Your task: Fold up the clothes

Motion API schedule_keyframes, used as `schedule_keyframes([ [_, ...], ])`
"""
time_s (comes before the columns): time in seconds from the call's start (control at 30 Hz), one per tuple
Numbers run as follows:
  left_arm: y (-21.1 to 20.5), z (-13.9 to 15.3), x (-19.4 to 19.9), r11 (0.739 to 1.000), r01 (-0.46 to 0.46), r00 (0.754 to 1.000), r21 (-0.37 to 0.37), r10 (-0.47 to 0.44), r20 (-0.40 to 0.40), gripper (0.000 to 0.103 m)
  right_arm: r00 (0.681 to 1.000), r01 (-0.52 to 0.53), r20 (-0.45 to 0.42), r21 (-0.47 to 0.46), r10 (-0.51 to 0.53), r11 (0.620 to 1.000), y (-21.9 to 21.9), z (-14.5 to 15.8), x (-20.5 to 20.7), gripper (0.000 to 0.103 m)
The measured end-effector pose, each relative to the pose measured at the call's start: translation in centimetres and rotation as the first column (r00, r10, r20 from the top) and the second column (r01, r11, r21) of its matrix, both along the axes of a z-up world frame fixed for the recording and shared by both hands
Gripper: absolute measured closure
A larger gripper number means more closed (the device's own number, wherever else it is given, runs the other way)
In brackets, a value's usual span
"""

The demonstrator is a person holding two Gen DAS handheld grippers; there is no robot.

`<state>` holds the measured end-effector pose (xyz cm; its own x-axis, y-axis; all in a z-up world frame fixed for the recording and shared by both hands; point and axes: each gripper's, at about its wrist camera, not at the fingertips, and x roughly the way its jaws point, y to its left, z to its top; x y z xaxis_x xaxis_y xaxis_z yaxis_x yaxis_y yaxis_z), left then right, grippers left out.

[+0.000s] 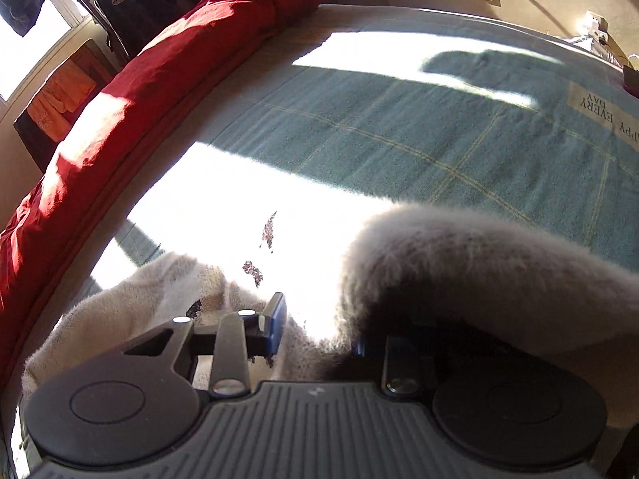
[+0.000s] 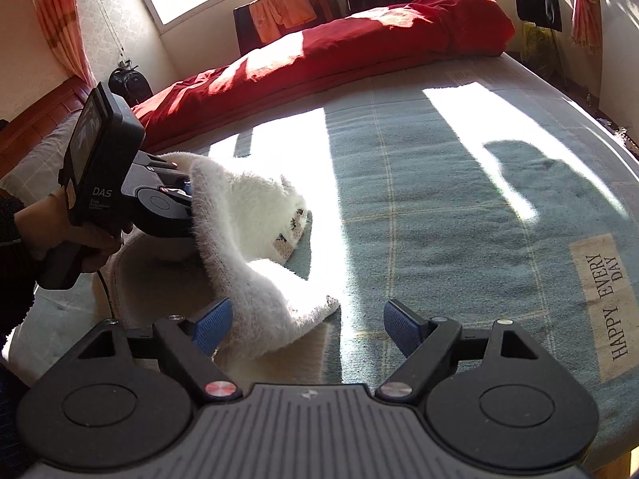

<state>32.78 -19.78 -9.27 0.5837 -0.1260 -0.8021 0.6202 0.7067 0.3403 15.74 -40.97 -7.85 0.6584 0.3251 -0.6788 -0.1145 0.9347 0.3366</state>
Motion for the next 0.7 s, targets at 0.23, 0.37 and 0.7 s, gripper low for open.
schedule_keyframes([
  [0.23, 0.2, 0.5, 0.6, 0.999, -0.03, 1.0, -0.02, 0.03, 0.008, 0.069, 0.999, -0.038, -0.005, 0.028, 0.039, 0.999, 1.8, -0.3, 1.9, 0.017],
  [0.37, 0.2, 0.8, 0.9, 0.998, -0.046, 0.999, -0.03, 0.047, 0.013, 0.084, 0.997, -0.077, -0.022, 0.044, 0.078, 0.996, 3.7, -0.7, 2.8, 0.017],
  [0.7, 5.8, 4.8, 2.4, 0.983, -0.171, 0.977, -0.067, 0.178, 0.119, 0.089, 0.995, -0.092, -0.025, 0.021, 0.093, 0.996, 5.0, -0.1, 2.5, 0.017],
])
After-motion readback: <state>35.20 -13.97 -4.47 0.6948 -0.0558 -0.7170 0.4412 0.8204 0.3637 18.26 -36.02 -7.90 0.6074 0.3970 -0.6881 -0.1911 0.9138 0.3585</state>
